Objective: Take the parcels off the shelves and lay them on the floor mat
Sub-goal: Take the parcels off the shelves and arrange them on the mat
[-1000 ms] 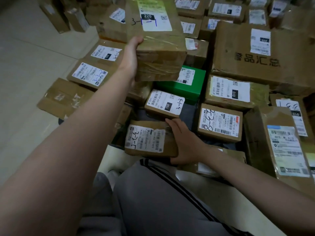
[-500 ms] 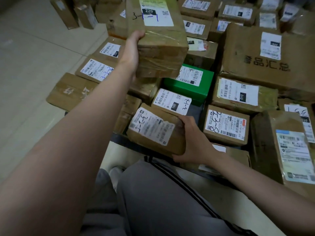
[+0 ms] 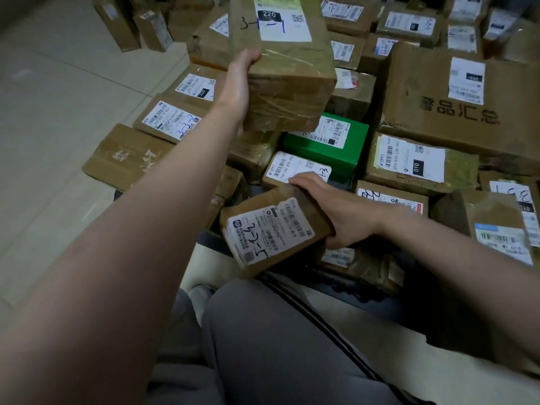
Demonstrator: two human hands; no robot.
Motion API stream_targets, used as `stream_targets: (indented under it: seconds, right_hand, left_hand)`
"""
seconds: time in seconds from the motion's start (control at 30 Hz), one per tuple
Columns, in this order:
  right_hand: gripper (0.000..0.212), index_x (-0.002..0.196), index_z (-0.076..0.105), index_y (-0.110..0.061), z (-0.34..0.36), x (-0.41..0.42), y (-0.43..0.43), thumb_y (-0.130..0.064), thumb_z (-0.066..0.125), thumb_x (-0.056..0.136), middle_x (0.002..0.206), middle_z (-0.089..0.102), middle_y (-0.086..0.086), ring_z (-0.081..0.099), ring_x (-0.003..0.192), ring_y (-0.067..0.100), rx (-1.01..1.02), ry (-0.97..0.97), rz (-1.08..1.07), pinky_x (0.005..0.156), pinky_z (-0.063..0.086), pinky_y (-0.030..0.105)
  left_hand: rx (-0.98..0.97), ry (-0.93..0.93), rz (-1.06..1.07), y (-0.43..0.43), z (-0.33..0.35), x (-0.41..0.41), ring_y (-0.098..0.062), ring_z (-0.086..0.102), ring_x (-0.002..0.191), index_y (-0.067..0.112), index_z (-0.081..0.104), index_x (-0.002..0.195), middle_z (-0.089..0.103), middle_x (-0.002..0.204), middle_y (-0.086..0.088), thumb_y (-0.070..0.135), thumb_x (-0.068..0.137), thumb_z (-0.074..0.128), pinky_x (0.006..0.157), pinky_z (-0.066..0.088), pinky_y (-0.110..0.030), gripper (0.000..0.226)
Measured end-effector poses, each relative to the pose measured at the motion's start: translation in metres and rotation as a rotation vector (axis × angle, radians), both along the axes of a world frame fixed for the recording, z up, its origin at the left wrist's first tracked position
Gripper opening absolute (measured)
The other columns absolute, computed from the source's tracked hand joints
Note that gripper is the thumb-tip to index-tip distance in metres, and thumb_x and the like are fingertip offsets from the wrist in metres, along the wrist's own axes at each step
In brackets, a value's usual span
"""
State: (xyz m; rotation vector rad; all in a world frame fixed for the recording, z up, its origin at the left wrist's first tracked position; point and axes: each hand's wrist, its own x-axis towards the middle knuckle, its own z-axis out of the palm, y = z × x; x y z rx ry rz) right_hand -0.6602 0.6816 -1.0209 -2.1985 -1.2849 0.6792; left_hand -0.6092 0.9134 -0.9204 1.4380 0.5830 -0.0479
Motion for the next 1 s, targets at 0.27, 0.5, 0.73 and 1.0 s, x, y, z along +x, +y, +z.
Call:
stream_targets:
  seconds: [0.27, 0.5, 0.73, 1.0]
  right_hand:
    - [0.115, 0.156, 0.011, -0.019, 0.000, 0.024, 0.059, -0.021, 0.084, 0.066, 0.157, 0.017, -0.006, 0.029, 0.141, 0.016, -0.156, -0.155, 0.210, 0.117, 0.031, 0.034]
    - [0.111, 0.158, 0.010, -0.016, -0.014, 0.023, 0.092, -0.016, 0.079, 0.070, 0.161, 0.018, 0.006, 0.035, 0.132, 0.026, -0.325, -0.632, 0.318, 0.100, 0.046, 0.039]
    - [0.089, 0.156, 0.022, -0.012, -0.032, 0.003, 0.067, -0.005, 0.067, 0.079, 0.160, 0.025, 0.006, 0.035, 0.139, 0.024, -0.250, -0.536, 0.042, 0.110, 0.037, 0.033]
    - [0.070, 0.127, 0.040, -0.014, -0.047, -0.052, 0.006, -0.040, 0.078, 0.074, 0.122, 0.053, 0.008, 0.059, 0.106, 0.028, -0.377, -0.289, -0.415, 0.072, 0.049, 0.036]
  left_hand:
    - [0.011, 0.014, 0.060, 0.010, -0.010, -0.013, -0.027, 0.069, 0.100, 0.020, 0.065, 0.121, 0.072, 0.111, -0.008, 0.058, 0.077, 0.062, 0.090, 0.056, -0.047, 0.058]
    - [0.050, 0.040, 0.085, 0.021, -0.019, -0.031, -0.027, 0.069, 0.102, 0.022, 0.063, 0.124, 0.072, 0.113, -0.007, 0.063, 0.060, 0.063, 0.093, 0.053, -0.047, 0.076]
    - [0.085, 0.040, 0.066, 0.025, -0.030, -0.034, -0.021, 0.071, 0.091, 0.023, 0.067, 0.112, 0.075, 0.099, -0.004, 0.058, 0.076, 0.061, 0.076, 0.055, -0.035, 0.051]
    - [0.008, 0.040, -0.056, 0.007, -0.024, -0.029, -0.019, 0.073, 0.079, 0.027, 0.068, 0.096, 0.076, 0.080, 0.001, 0.053, 0.086, 0.056, 0.076, 0.059, -0.040, 0.031]
